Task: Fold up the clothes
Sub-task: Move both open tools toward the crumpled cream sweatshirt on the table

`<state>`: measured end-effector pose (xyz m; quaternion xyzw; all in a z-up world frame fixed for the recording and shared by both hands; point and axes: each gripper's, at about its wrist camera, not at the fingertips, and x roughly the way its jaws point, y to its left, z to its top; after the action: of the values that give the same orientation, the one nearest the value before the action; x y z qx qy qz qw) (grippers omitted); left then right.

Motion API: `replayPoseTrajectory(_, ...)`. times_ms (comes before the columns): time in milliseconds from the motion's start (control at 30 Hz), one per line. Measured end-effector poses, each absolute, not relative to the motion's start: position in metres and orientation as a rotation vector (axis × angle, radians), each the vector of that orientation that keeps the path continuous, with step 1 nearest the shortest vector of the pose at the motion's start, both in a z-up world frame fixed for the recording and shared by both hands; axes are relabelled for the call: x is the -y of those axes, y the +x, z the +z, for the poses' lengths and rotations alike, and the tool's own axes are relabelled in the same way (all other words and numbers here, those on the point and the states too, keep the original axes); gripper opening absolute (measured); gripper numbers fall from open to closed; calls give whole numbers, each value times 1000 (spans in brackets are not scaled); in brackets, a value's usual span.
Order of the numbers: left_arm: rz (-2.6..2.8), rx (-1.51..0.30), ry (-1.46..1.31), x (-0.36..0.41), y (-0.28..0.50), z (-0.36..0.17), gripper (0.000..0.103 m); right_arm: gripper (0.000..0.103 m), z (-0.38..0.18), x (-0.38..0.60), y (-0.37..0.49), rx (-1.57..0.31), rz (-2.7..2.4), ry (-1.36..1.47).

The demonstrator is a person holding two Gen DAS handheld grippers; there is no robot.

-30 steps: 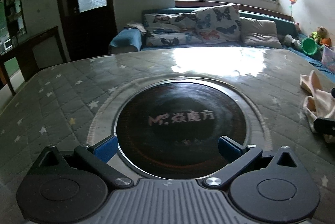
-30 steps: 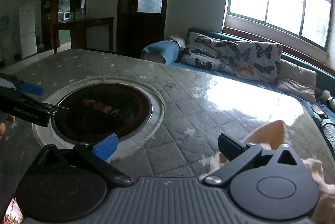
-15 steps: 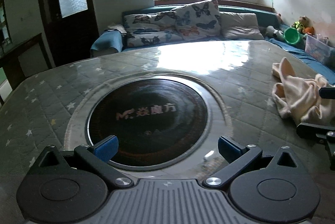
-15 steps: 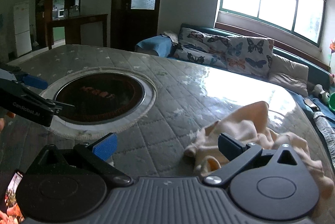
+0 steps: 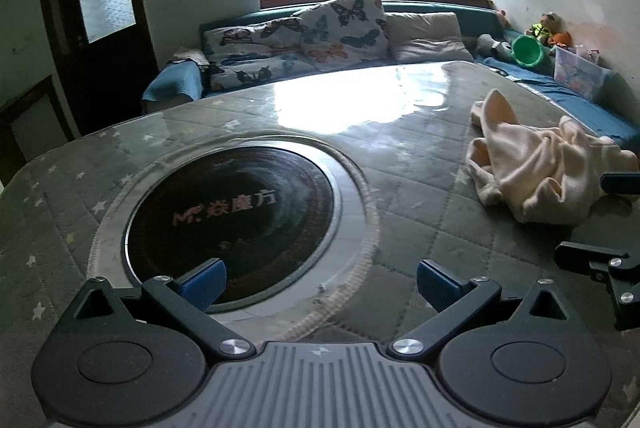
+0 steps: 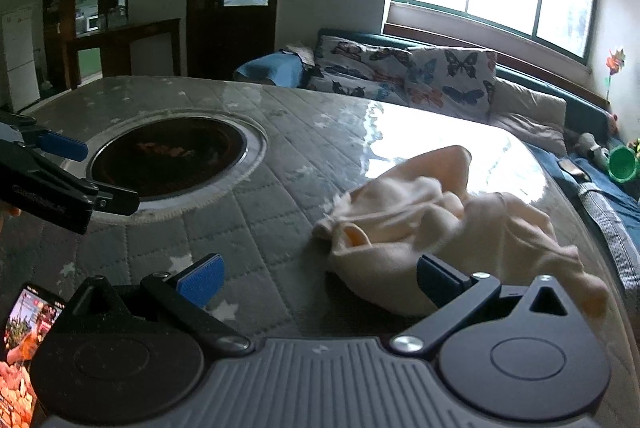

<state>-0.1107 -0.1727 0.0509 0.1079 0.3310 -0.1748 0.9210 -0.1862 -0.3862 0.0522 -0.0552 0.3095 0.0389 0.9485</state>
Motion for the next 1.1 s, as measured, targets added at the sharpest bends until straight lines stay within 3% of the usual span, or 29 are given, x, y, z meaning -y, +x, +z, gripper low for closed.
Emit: replayPoseTrajectory(1100, -473, -712, 319, 219, -152, 37, 103, 103, 12, 434, -224, -796, -65, 12)
